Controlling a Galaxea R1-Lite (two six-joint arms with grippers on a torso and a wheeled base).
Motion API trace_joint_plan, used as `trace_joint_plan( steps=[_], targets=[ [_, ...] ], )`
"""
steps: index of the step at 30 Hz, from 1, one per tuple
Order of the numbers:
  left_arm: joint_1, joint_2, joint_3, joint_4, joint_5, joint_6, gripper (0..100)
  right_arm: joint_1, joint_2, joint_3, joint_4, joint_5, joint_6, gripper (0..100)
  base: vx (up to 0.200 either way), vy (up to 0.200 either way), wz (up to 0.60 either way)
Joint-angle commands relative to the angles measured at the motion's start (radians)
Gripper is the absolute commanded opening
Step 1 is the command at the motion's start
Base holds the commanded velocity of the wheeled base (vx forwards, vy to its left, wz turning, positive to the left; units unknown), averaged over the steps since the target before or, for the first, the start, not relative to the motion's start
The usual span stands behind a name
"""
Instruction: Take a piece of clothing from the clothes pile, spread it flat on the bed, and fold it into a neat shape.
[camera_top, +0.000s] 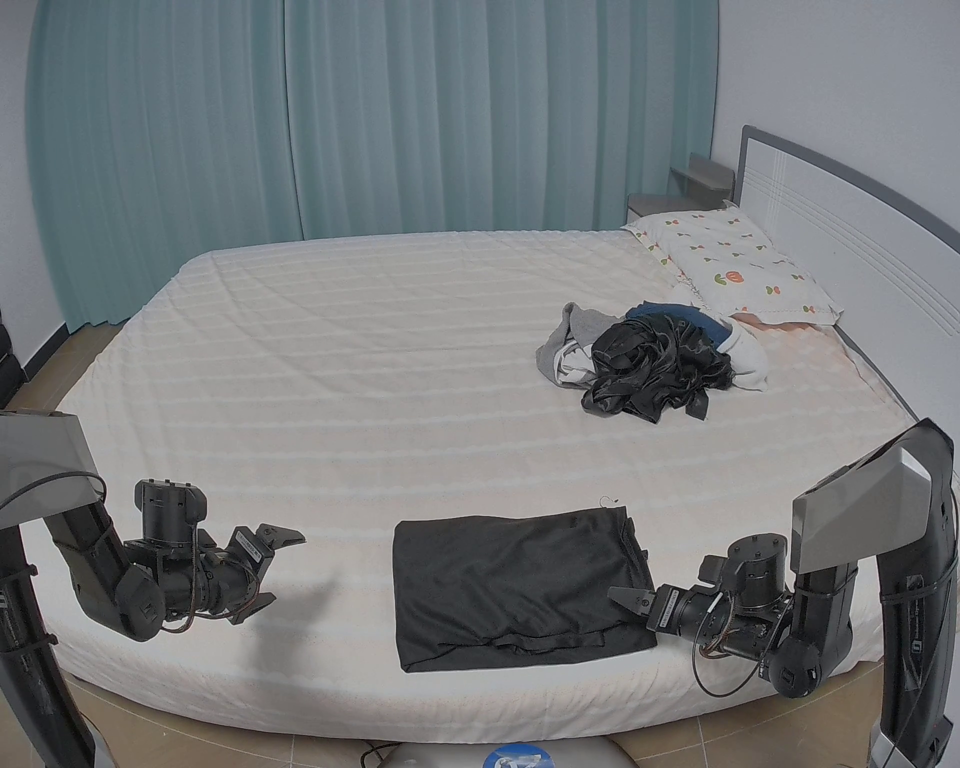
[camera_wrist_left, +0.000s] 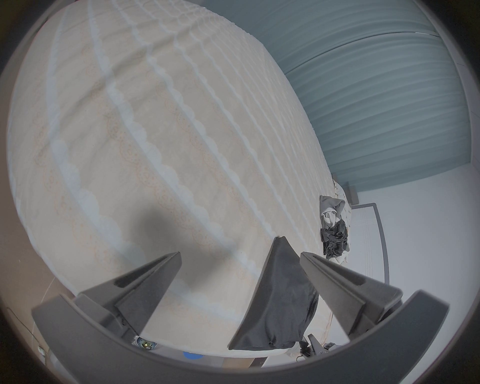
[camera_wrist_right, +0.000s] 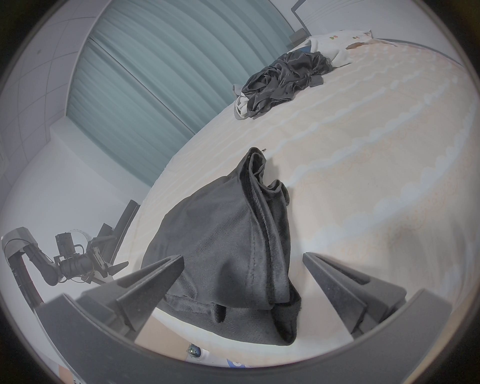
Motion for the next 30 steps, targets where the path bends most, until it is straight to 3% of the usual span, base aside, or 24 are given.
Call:
trace_joint_plan(
  steps=[1, 23, 26, 27, 30],
  targets=[
    [-0.001, 0.005, 0.000, 0.000, 0.000, 0.000, 100, 0.002, -0.010, 0.026, -0.009, -0.001, -0.006, 0, 0.000, 0.000, 0.00],
    [-0.003, 0.014, -0.008, 0.000, 0.009, 0.000, 100, -0.049, -0.063, 0.130, -0.006, 0.043, -0.084, 0, 0.000, 0.000, 0.00],
    [-0.003, 0.014, -0.008, 0.000, 0.011, -0.002, 100, -0.049, -0.050, 0.159, -0.006, 0.057, -0.127, 0, 0.000, 0.000, 0.00],
    [-0.003, 0.014, -0.008, 0.000, 0.011, 0.000, 100, -0.049, -0.045, 0.161, -0.007, 0.060, -0.142, 100, 0.000, 0.000, 0.00],
    [-0.003, 0.013, -0.008, -0.002, 0.017, -0.002, 100, -0.061, -0.059, 0.153, -0.009, 0.058, -0.150, 100, 0.000, 0.000, 0.00]
  ],
)
